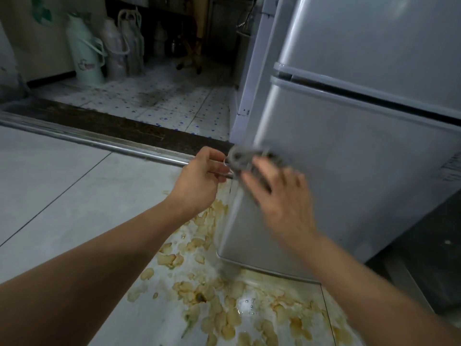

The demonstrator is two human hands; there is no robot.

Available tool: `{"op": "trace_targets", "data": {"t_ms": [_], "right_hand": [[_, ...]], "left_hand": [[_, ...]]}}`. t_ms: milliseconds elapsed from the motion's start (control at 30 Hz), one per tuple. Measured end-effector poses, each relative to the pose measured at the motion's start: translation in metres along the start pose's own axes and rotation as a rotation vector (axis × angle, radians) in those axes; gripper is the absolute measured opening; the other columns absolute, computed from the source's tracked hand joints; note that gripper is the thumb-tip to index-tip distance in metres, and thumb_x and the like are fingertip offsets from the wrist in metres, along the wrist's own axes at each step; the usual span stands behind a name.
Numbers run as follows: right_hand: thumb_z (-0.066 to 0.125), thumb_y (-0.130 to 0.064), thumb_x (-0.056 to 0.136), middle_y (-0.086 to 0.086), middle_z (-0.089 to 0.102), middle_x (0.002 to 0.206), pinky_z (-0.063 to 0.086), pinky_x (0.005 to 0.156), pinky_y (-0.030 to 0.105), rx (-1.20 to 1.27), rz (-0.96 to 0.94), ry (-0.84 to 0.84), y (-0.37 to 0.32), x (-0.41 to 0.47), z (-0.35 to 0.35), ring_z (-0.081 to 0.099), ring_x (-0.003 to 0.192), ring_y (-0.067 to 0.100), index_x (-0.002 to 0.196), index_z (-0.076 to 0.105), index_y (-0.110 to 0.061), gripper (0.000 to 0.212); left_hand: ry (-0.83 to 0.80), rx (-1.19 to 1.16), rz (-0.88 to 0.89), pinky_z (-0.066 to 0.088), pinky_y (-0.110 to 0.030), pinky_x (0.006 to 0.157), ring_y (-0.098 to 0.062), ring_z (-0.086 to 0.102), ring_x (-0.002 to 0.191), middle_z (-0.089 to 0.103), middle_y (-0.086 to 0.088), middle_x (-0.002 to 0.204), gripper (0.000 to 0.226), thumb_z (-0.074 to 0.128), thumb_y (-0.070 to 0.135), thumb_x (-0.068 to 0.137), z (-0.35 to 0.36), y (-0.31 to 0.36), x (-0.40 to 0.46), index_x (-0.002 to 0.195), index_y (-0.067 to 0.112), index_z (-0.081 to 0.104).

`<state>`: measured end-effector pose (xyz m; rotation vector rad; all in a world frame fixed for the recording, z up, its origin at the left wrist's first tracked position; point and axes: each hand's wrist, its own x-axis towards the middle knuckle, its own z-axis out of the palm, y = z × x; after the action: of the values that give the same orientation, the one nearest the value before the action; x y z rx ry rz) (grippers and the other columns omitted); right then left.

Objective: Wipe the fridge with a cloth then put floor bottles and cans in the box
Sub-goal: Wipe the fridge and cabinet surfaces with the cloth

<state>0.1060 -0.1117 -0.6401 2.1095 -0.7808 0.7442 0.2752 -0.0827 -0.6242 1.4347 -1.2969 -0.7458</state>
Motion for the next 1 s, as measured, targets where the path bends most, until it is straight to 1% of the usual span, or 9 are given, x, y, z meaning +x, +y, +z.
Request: {"op": "trace_targets", "data": {"t_ms": [100, 300, 400, 533, 600, 767, 867, 933, 1000], "right_hand": [[0.030, -0.007, 0.098, 0.003, 0.044, 0.144, 0.034, 0.069, 0.040, -0.031, 0.060, 0.078, 0.009, 0.026, -0.007, 0.037, 0.083, 0.029, 0.125, 0.058, -0.015, 0.040], [0.037, -0.006, 0.092, 0.002, 0.062, 0.127, 0.032, 0.074, 0.040, -0.146, -0.142, 0.078, -0.014, -0.001, 0.020, 0.039, 0.085, 0.028, 0.108, 0.068, -0.016, 0.037], [0.049, -0.014, 0.079, 0.000, 0.063, 0.123, 0.032, 0.077, 0.040, -0.155, -0.246, -0.053, -0.031, -0.029, 0.040, 0.040, 0.090, 0.027, 0.106, 0.069, -0.019, 0.033], [0.072, -0.030, 0.064, -0.007, 0.055, 0.134, 0.038, 0.085, 0.036, -0.163, -0.371, -0.390, -0.047, -0.069, 0.047, 0.057, 0.096, 0.020, 0.121, 0.063, -0.026, 0.058], [0.077, -0.032, 0.061, -0.008, 0.050, 0.139, 0.045, 0.087, 0.033, -0.112, -0.387, -0.452, -0.043, -0.074, 0.041, 0.059, 0.098, 0.017, 0.126, 0.059, -0.028, 0.068], [0.057, -0.015, 0.085, 0.003, 0.042, 0.127, 0.038, 0.079, 0.037, -0.032, -0.269, -0.042, 0.011, -0.044, 0.011, 0.056, 0.088, 0.022, 0.120, 0.062, -0.027, 0.038], [0.059, -0.020, 0.090, 0.003, 0.042, 0.114, 0.035, 0.077, 0.038, 0.121, -0.040, 0.205, 0.047, -0.028, -0.008, 0.048, 0.089, 0.024, 0.125, 0.045, -0.024, 0.038], [0.059, -0.025, 0.092, 0.000, 0.048, 0.109, 0.041, 0.076, 0.039, 0.268, 0.159, 0.209, 0.057, -0.032, -0.008, 0.048, 0.090, 0.021, 0.120, 0.046, -0.024, 0.031], [0.054, -0.018, 0.095, 0.003, 0.047, 0.114, 0.045, 0.078, 0.041, 0.166, 0.111, 0.138, 0.054, -0.053, 0.003, 0.046, 0.095, 0.024, 0.117, 0.060, -0.023, 0.023]], "left_hand": [[0.055, 0.011, 0.000, 0.051, -0.018, 0.076, -0.011, 0.064, 0.092, 0.066, 0.000, 0.102, 0.041, 0.042, -0.010, 0.086, -0.003, -0.009, 0.003, 0.118, 0.015, 0.049], [0.066, 0.113, 0.034, 0.048, -0.016, 0.079, -0.009, 0.062, 0.094, 0.064, 0.002, 0.102, 0.038, 0.044, -0.005, 0.087, -0.004, -0.033, 0.002, 0.116, 0.019, 0.049], [0.054, 0.161, 0.054, 0.044, -0.010, 0.076, -0.007, 0.061, 0.092, 0.063, 0.003, 0.102, 0.031, 0.047, 0.000, 0.088, -0.003, -0.043, -0.002, 0.109, 0.023, 0.050], [0.034, 0.203, 0.039, 0.045, -0.017, 0.078, -0.009, 0.060, 0.092, 0.063, 0.002, 0.101, 0.028, 0.050, 0.005, 0.089, -0.004, -0.048, -0.009, 0.109, 0.024, 0.050], [0.030, 0.229, 0.034, 0.046, -0.018, 0.078, -0.009, 0.061, 0.091, 0.063, 0.004, 0.101, 0.027, 0.051, 0.007, 0.090, -0.003, -0.046, -0.012, 0.110, 0.024, 0.050], [0.030, 0.289, 0.027, 0.046, -0.024, 0.085, -0.009, 0.060, 0.092, 0.064, 0.004, 0.102, 0.028, 0.051, 0.005, 0.089, 0.007, -0.034, -0.014, 0.108, 0.026, 0.050], [0.027, 0.337, 0.019, 0.047, -0.028, 0.086, -0.008, 0.059, 0.087, 0.064, 0.004, 0.104, 0.032, 0.052, 0.004, 0.088, 0.027, -0.028, -0.014, 0.114, 0.022, 0.051], [0.022, 0.337, -0.009, 0.048, -0.028, 0.080, -0.004, 0.058, 0.078, 0.063, 0.006, 0.103, 0.031, 0.057, 0.012, 0.087, 0.041, -0.026, -0.013, 0.115, 0.024, 0.050], [0.054, 0.369, -0.034, 0.051, -0.035, 0.081, -0.012, 0.061, 0.081, 0.062, 0.006, 0.099, 0.028, 0.062, 0.026, 0.085, 0.053, -0.025, -0.012, 0.110, 0.024, 0.050]]}}
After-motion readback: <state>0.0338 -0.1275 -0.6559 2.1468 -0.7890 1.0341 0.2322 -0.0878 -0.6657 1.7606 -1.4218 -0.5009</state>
